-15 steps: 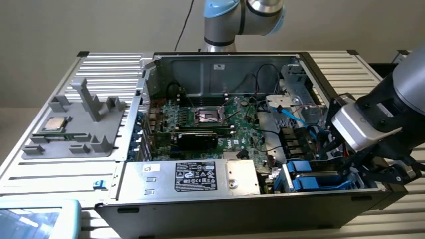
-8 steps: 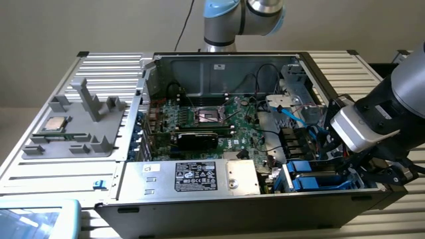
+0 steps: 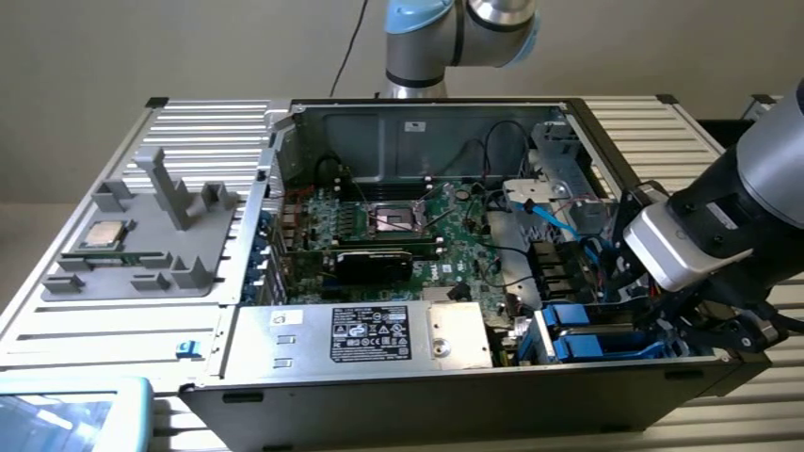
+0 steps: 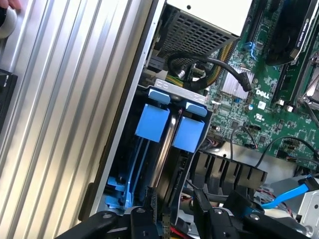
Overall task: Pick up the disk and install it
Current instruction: 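Insert the first disk wire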
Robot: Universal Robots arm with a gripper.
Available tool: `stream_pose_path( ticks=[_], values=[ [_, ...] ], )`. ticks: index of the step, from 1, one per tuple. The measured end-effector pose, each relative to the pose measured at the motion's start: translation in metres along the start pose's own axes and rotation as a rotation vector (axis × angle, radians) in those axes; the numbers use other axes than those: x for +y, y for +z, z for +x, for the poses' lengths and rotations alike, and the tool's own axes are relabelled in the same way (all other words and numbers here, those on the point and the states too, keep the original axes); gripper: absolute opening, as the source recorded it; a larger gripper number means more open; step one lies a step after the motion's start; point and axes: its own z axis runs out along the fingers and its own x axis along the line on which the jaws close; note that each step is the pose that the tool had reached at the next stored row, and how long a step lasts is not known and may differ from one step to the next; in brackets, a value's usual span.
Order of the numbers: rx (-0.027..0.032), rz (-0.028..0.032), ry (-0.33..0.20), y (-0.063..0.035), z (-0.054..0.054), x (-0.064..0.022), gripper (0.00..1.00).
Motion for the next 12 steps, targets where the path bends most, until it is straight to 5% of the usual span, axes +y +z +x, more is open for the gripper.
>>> stream_pose_path(
  ticks=[6,12],
  values=[
    [-0.0001,-0.0002,0.000,0.0010,0.0002,0.0001,0.42],
    [-0.0004,-0.0009,0.000,0.0011,0.0002,0.0001,0.17]
  ],
)
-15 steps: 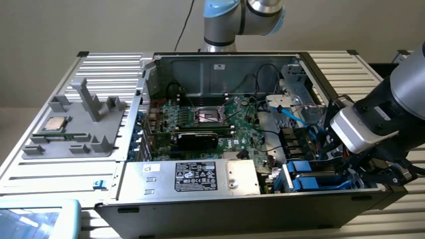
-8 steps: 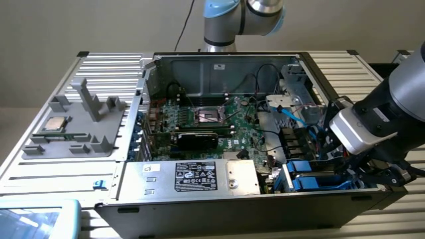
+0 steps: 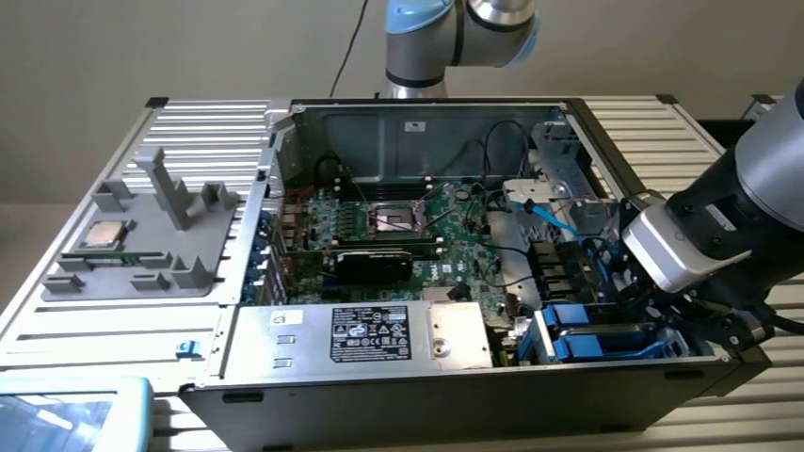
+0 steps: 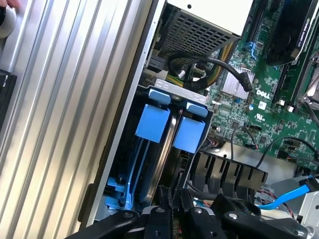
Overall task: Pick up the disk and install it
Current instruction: 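Insert the first disk wire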
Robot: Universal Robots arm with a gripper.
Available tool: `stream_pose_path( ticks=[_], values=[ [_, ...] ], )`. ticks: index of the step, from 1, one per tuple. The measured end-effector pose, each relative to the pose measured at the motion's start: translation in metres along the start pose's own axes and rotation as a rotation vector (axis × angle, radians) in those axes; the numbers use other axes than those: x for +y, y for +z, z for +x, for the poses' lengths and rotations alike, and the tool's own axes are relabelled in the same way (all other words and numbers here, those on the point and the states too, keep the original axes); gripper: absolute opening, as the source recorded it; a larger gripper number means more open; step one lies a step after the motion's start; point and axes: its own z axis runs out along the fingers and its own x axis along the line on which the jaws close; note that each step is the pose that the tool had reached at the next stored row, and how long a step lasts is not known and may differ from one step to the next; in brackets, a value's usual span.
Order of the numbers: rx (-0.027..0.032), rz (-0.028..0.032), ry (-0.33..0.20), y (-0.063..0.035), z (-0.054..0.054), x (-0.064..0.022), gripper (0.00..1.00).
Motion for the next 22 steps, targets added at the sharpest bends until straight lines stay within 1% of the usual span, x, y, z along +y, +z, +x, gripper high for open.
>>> stream_pose_path(
  ticks=[4,5,6,8,9,10,11,12,13,15,16,17,18,19,22],
  values=[
    [-0.0002,-0.0004,0.000,-0.0010,0.000,-0.0001,0.17],
    [0.0007,-0.0007,0.000,-0.0025,-0.001,-0.0002,0.17],
    [0.0029,-0.0014,0.000,-0.0049,-0.001,-0.0004,0.17],
    [0.0130,-0.0045,0.000,-0.0097,-0.003,-0.0010,0.17],
    [0.0200,-0.0067,0.000,-0.0111,-0.003,-0.0012,0.17],
    [0.0287,-0.0094,-0.001,-0.0123,-0.004,-0.0014,0.17],
    [0.0381,-0.0124,-0.001,-0.0132,-0.004,-0.0016,0.17],
    [0.0493,-0.0158,-0.001,-0.0140,-0.005,-0.0018,0.17],
    [0.0629,-0.0200,-0.001,-0.0145,-0.006,-0.0021,0.17],
    [0.0953,-0.0300,-0.002,-0.0149,-0.008,-0.0027,0.17],
    [0.1095,-0.0344,-0.002,-0.0150,-0.009,-0.0030,0.17],
    [0.1215,-0.0381,-0.002,-0.0149,-0.010,-0.0034,0.17],
    [0.1294,-0.0406,-0.003,-0.0148,-0.011,-0.0038,0.17],
    [0.1336,-0.0419,-0.003,-0.0146,-0.013,-0.0042,0.17],
    [0.1387,-0.0438,-0.003,-0.0139,-0.016,-0.0052,0.17]
  ],
)
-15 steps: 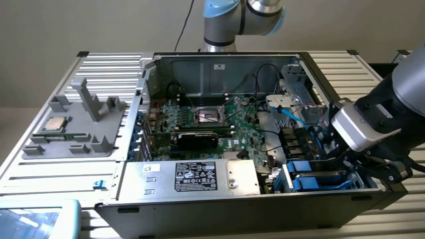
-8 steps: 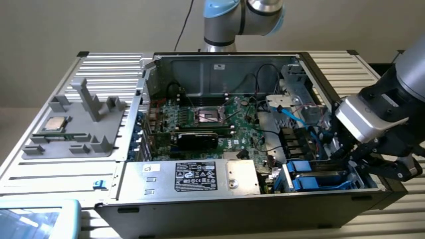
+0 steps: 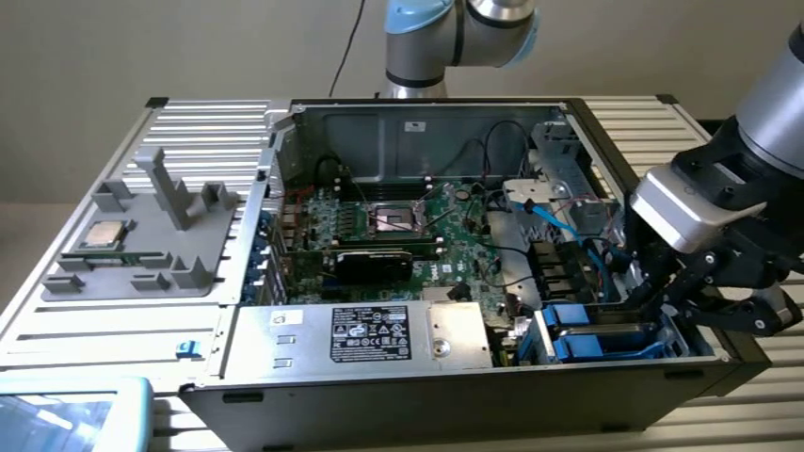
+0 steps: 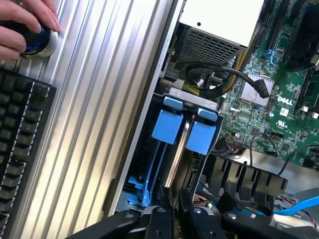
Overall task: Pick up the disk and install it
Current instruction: 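Insert the first disk wire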
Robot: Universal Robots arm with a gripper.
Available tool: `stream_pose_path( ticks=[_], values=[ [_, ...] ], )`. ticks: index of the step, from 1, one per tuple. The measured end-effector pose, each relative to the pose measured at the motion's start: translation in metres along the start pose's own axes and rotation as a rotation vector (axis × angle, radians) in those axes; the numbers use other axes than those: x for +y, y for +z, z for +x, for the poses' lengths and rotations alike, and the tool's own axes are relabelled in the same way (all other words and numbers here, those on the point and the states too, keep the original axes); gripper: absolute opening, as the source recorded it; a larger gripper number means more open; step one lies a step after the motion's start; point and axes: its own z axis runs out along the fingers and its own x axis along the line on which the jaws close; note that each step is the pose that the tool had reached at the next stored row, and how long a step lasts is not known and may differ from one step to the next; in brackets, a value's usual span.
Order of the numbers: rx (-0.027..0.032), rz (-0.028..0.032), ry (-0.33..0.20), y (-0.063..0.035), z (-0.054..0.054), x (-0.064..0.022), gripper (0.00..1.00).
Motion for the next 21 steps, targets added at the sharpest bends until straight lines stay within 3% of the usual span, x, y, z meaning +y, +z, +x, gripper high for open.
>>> stream_pose_path(
  ticks=[6,17,21],
  values=[
    [0.0228,-0.0100,0.000,0.0005,-0.008,-0.0016,0.17],
    [0.0264,-0.0268,0.005,0.0007,-0.013,-0.0002,0.17],
    [0.0435,-0.0352,0.005,0.0009,-0.016,-0.0013,0.17]
  ],
)
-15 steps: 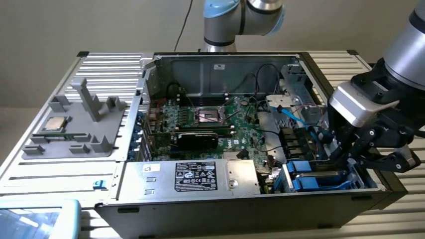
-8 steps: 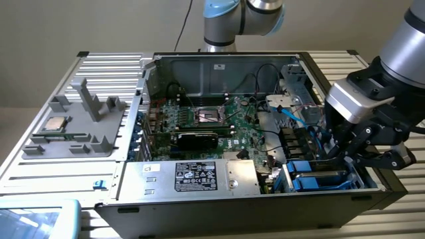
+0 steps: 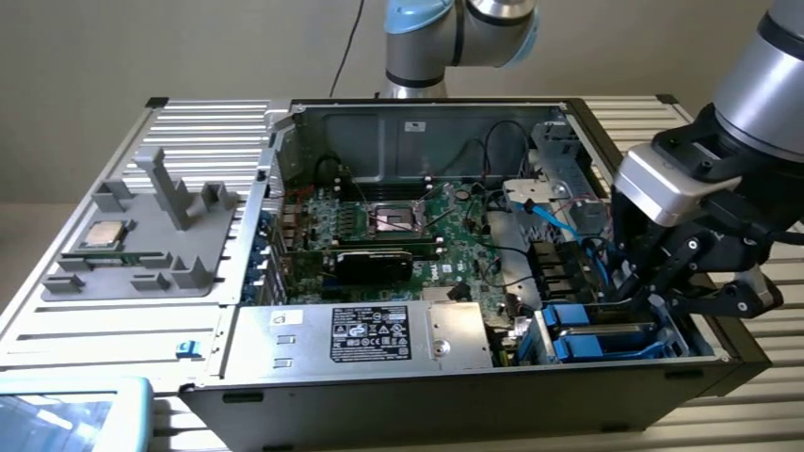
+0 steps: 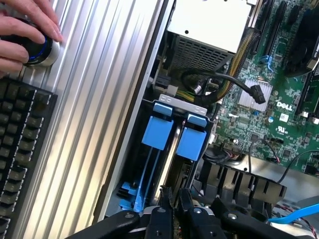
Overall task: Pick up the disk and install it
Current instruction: 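Insert the first disk wire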
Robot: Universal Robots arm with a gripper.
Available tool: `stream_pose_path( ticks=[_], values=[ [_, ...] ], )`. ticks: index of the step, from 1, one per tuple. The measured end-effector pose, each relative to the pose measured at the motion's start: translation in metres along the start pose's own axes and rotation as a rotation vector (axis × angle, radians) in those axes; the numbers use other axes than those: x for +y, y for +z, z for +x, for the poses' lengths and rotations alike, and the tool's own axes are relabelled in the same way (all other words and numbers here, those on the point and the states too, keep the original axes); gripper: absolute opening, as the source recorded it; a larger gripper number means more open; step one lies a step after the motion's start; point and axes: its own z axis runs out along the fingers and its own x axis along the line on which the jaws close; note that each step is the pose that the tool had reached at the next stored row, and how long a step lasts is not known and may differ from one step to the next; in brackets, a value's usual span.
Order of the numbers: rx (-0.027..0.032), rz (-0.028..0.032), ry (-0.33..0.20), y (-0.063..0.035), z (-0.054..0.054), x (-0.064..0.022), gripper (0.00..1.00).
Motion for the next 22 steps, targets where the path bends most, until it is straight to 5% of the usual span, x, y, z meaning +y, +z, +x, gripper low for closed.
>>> stream_pose_path(
  ticks=[2,19,22],
  values=[
    [0.0073,-0.0026,0.000,0.0000,-0.0012,-0.0004,0.17],
    [0.0083,-0.0031,0.000,-0.0001,-0.0029,-0.0009,0.17],
    [0.0196,-0.0065,0.000,0.0001,-0.0093,-0.0029,0.17]
  ],
)
